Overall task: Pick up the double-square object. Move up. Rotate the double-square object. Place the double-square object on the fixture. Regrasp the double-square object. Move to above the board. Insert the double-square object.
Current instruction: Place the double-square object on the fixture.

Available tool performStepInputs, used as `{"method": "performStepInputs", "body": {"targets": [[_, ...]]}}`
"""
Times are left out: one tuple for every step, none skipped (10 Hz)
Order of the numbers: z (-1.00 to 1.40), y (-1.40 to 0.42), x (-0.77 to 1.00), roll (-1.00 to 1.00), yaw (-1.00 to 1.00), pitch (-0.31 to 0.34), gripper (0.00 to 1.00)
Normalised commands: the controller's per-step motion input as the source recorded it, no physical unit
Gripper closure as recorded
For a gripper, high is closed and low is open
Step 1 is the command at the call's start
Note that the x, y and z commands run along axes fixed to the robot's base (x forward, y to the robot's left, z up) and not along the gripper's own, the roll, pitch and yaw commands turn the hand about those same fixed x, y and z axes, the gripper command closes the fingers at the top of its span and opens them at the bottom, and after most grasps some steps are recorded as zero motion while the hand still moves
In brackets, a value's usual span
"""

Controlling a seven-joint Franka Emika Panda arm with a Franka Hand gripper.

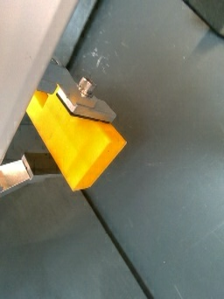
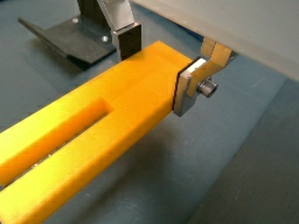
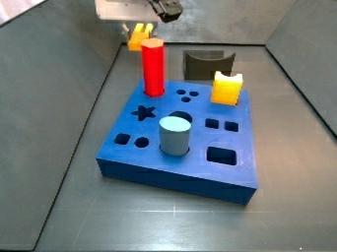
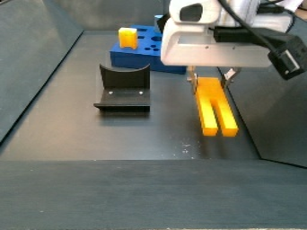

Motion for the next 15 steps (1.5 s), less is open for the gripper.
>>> {"method": "performStepInputs", "body": {"targets": [[1.0, 0.0, 0.0, -0.02, 0.0, 0.012, 1.0], [1.0, 0.0, -0.01, -0.03, 0.0, 0.018, 1.0], [1.0, -0.01, -0.01, -0.04, 0.01, 0.026, 1.0], [1.0, -0.01, -0.01, -0.05, 0.01, 0.024, 1.0], [1.0, -0.01, -0.01, -0.07, 0.01, 0.023, 1.0], [1.0, -0.01, -0.02, -0.08, 0.01, 0.025, 1.0], [0.94, -0.01, -0.01, -0.09, 0.01, 0.026, 1.0], [0.79, -0.01, -0.01, -0.1, 0.01, 0.029, 1.0], [0.59, -0.01, 0.0, -0.11, 0.0, 0.04, 1.0], [0.44, 0.0, 0.0, -0.12, 0.0, 0.045, 1.0], [0.29, 0.0, 0.01, -0.13, -0.01, 0.051, 1.0], [-0.08, -0.39, 1.0, -0.14, 0.19, -0.198, 1.0], [-0.13, -0.37, 1.0, -0.13, 0.17, -0.173, 1.0], [-0.12, -0.32, 1.0, -0.07, 0.14, -0.142, 1.0], [-0.1, -0.29, 1.0, -0.07, 0.1, -0.086, 1.0]]}}
